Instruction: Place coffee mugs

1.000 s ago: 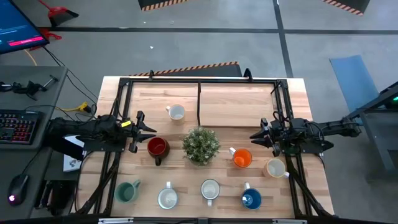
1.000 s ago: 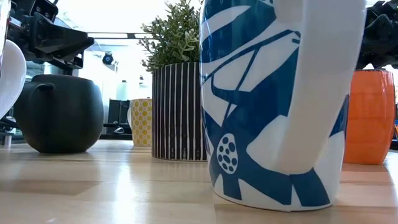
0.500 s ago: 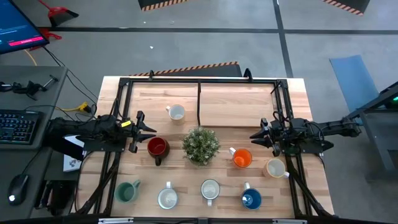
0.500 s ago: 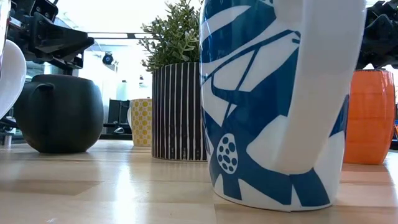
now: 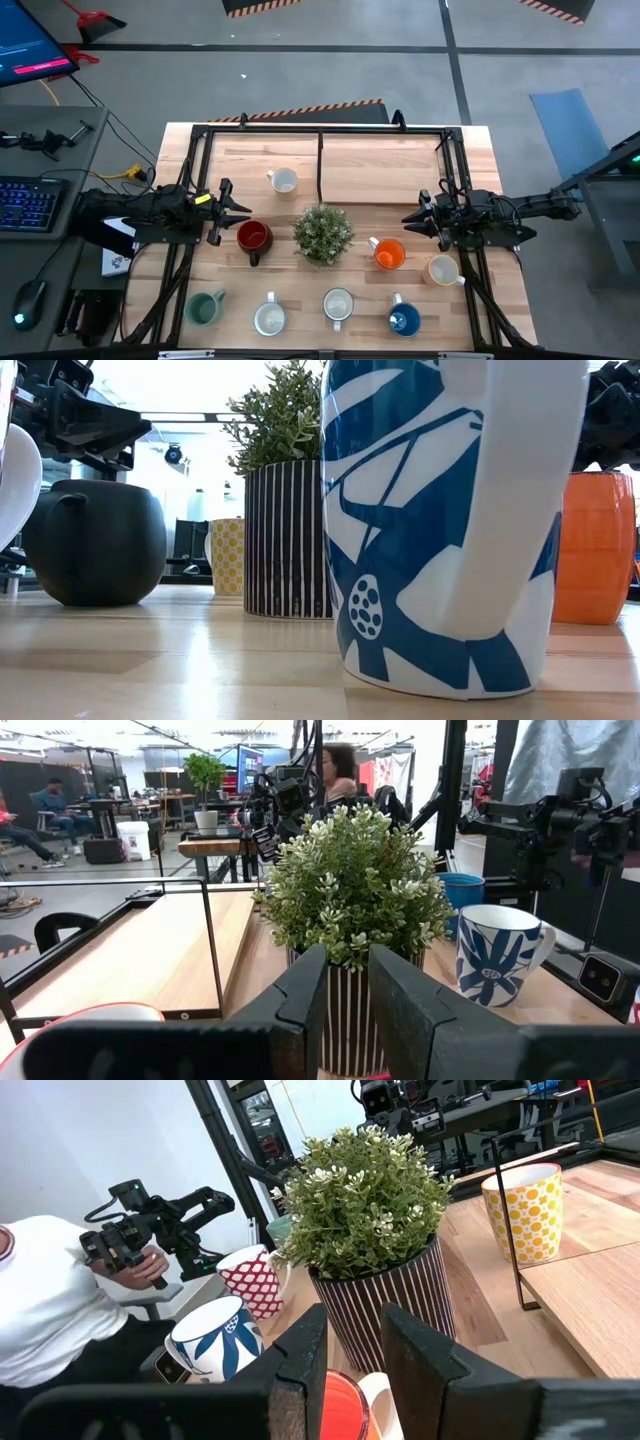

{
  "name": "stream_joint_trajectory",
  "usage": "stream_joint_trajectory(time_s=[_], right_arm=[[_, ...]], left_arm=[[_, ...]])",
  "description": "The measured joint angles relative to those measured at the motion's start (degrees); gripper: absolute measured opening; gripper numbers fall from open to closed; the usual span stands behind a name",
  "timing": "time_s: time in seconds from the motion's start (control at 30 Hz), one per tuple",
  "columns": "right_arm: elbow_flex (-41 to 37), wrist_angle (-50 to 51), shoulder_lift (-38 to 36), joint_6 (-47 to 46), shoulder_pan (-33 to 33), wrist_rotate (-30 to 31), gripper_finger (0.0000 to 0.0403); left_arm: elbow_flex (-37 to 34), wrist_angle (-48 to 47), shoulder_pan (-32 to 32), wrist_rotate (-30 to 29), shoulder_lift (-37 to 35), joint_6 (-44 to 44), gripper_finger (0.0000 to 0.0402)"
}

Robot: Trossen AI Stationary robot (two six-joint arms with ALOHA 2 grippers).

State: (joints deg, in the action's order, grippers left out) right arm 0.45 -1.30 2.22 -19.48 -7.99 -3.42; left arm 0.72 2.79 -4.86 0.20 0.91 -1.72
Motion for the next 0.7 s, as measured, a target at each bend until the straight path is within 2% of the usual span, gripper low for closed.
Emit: stream_joint_trajectory(time_s=[0.57,0.7], right_arm=[[0.01,0.02,0.01,-1.03,0.00,1.79,0.0081],[0.02,-0.13,0.00,-1.94,0.00,4.86,0.0081]], left_arm=[[0.02,0.02,0.00,-0.01,-0.02,4.04,0.0069],[0.02,0.47,-0.01,-1.93,-0.01,4.07,0.0069]])
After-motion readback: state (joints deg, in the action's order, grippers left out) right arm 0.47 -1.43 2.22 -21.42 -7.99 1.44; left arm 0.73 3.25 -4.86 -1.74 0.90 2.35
